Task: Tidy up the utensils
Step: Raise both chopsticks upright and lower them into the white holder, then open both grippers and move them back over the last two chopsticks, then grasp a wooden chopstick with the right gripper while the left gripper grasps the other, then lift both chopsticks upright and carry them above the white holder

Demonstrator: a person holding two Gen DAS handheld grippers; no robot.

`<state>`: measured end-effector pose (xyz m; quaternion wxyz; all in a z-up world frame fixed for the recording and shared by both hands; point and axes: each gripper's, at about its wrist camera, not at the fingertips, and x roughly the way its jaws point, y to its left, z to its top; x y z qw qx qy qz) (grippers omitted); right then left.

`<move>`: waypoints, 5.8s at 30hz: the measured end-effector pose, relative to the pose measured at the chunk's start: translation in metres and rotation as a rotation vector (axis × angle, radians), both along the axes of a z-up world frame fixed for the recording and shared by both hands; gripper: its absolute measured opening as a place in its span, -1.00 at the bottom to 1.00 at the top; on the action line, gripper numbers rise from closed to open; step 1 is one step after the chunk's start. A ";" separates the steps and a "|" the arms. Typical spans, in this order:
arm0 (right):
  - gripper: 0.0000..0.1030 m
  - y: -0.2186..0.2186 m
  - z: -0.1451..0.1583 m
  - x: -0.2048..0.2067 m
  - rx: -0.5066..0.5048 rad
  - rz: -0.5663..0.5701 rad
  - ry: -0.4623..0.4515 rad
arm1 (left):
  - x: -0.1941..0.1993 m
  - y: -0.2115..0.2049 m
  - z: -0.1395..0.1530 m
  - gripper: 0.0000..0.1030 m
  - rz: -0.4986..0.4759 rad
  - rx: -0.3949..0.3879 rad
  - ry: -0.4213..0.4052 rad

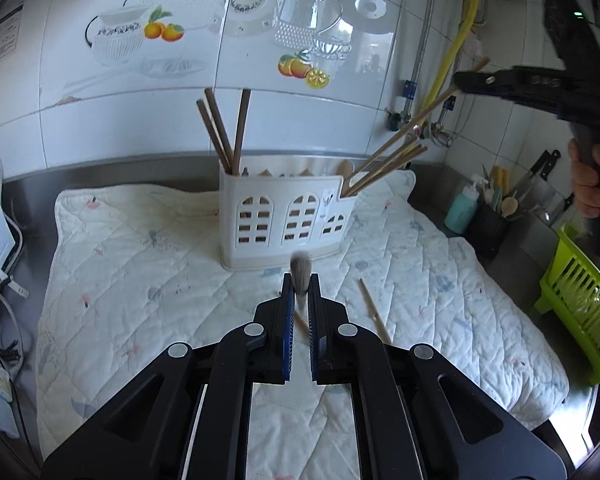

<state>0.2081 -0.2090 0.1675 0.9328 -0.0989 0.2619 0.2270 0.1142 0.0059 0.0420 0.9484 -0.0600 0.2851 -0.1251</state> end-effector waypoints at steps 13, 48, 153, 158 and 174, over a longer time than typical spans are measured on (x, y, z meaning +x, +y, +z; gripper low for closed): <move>-0.80 0.021 -0.031 0.061 -0.038 -0.013 0.104 | 0.011 -0.010 0.063 -0.91 -0.039 0.033 -0.132; -0.32 -0.025 -0.087 -0.044 0.029 0.025 0.026 | 0.153 0.009 0.093 -0.90 0.163 0.001 -0.176; -0.86 -0.076 -0.275 -0.125 0.197 -0.250 0.260 | -0.004 -0.090 -0.136 -0.84 0.199 0.089 0.252; -0.86 -0.076 -0.260 -0.130 0.184 -0.245 0.219 | -0.009 -0.074 -0.121 -0.88 0.133 0.070 0.233; -0.87 -0.075 -0.172 -0.144 0.140 -0.171 0.021 | -0.023 -0.045 -0.103 -0.79 0.071 0.001 0.188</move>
